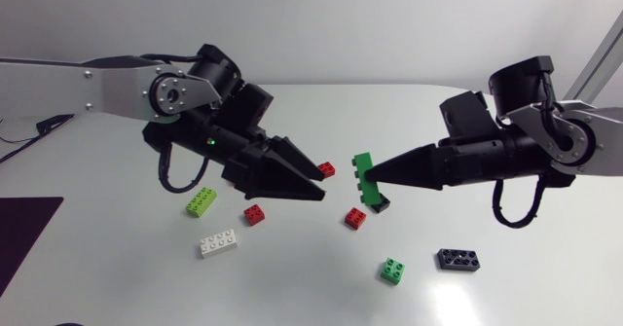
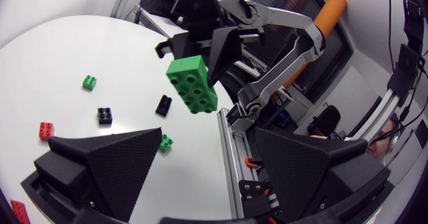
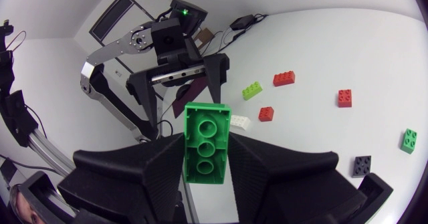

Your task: Separate the duplo bricks

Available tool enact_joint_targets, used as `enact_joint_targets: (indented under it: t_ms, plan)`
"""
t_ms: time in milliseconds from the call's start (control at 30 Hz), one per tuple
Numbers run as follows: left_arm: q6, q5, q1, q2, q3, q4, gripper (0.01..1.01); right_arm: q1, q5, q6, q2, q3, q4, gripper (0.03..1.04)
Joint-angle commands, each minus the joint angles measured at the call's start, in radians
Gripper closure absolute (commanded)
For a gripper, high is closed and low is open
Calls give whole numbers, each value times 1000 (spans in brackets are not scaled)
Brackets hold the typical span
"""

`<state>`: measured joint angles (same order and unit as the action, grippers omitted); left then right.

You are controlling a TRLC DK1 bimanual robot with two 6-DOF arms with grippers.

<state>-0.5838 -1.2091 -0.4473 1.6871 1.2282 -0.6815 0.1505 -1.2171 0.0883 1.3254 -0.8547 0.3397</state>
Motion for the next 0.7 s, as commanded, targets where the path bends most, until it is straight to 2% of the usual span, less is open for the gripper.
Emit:
enact_joint_targets:
  t_ms: [0,233,667]
  plan:
    - [-19,-52,-33,39,57,-23,74,-8,-27,-30,17,-33,-5,702]
    - [-21,-99,-68,94,140,-66,85,-22,-50,-32,41,-60,-18,702]
    - [-21,-101,-87,175,205,-64,102,-12,-50,-47,37,-83,-19,702]
